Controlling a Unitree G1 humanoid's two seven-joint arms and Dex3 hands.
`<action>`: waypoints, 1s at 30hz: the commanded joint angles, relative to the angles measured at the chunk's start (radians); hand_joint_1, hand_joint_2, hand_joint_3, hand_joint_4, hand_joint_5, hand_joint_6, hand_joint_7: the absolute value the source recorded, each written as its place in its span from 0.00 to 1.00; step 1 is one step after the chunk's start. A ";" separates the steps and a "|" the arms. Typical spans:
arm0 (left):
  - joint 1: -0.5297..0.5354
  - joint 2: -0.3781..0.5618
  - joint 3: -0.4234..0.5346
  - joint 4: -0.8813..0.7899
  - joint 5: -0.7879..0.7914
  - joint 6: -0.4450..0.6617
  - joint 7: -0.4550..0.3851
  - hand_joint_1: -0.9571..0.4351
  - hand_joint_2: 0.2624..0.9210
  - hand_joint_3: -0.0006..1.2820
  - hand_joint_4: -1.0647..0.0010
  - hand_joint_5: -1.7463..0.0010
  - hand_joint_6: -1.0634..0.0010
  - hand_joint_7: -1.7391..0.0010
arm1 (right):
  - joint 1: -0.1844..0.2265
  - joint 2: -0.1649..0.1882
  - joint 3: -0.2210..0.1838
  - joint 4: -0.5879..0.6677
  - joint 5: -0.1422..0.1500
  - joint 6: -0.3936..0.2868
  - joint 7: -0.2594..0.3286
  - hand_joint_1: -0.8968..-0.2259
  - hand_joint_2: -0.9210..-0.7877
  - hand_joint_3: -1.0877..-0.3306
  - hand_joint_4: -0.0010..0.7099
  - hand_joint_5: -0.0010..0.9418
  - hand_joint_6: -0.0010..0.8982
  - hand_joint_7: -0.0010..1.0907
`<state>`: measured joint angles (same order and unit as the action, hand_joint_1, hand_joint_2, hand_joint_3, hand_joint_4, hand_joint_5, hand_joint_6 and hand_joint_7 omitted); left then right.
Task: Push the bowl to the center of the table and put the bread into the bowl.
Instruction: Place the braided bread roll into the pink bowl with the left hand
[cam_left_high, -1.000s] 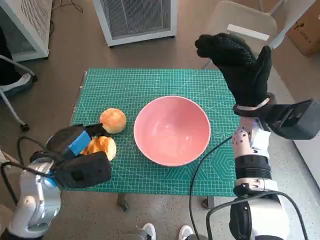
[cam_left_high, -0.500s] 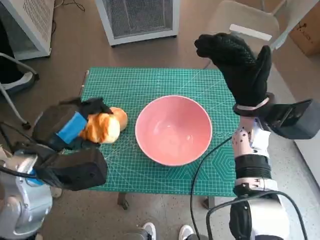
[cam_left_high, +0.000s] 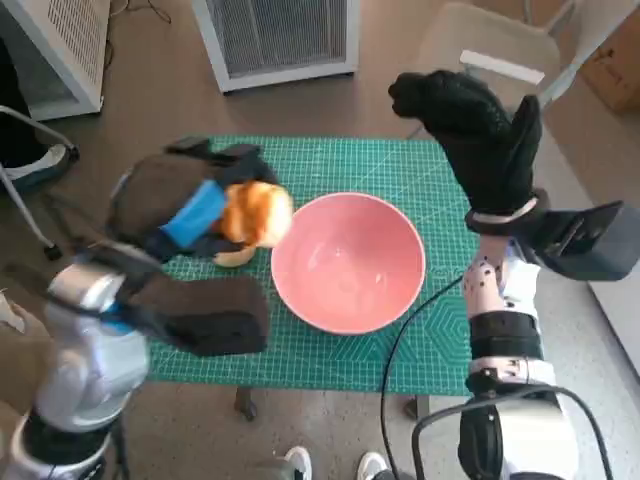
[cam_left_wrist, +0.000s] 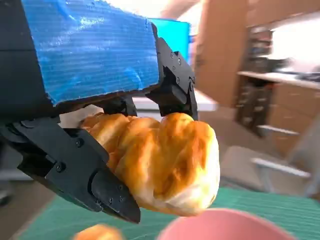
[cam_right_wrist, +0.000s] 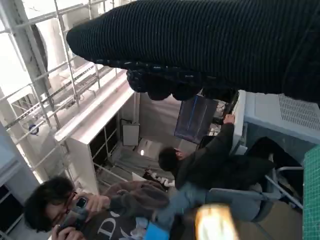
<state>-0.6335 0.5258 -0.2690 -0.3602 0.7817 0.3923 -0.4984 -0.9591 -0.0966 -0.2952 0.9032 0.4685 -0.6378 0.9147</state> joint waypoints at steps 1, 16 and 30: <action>-0.067 -0.060 -0.055 0.121 0.006 -0.057 0.039 0.69 1.00 0.03 0.30 0.38 0.41 0.32 | 0.031 0.000 -0.001 -0.003 0.001 0.004 0.006 0.39 0.00 0.51 0.32 0.00 0.06 0.49; -0.169 -0.155 -0.111 0.365 -0.012 -0.162 0.067 0.69 1.00 0.04 0.29 0.37 0.43 0.31 | 0.057 -0.007 -0.001 -0.040 0.004 0.011 0.000 0.38 0.00 0.51 0.32 0.00 0.05 0.51; -0.207 -0.211 -0.142 0.556 -0.050 -0.221 0.067 0.69 0.99 0.04 0.28 0.34 0.41 0.37 | 0.088 -0.015 -0.006 -0.072 0.007 0.012 -0.011 0.38 0.00 0.53 0.32 0.00 0.04 0.52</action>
<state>-0.8197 0.3223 -0.4055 0.1638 0.7453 0.1890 -0.4388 -0.9014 -0.1090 -0.2982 0.8297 0.4734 -0.6323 0.9114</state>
